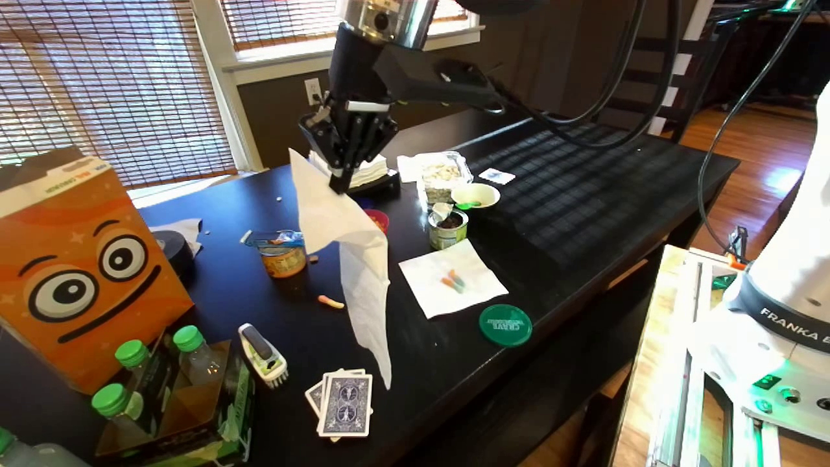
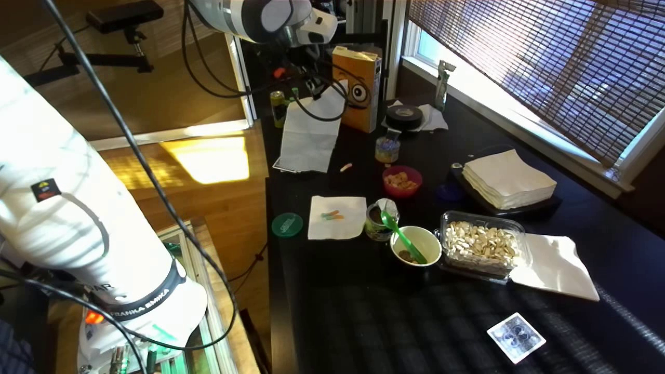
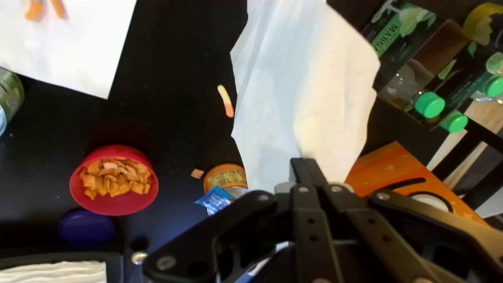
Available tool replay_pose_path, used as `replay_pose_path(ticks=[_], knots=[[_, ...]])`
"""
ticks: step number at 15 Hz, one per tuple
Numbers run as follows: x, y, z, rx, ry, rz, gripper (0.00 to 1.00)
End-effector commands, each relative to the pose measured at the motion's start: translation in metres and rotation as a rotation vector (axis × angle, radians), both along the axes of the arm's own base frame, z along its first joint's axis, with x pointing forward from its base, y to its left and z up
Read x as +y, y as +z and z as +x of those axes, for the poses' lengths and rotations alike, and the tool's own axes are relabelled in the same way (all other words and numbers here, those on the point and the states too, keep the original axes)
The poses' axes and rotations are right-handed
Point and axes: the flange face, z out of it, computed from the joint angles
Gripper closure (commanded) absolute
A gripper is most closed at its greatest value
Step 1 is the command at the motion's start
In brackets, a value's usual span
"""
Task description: Pick up the two tissues
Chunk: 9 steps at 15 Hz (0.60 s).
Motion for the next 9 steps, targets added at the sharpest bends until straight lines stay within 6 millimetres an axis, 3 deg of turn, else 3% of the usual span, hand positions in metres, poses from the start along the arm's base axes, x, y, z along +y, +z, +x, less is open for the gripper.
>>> replay_pose_path(ticks=[1, 9], knots=[[-0.017, -0.017, -0.011, 0.077, -0.033, -0.009, 1.00], [-0.042, -0.074, -0.011, 0.235, -0.046, -0.064, 1.00]])
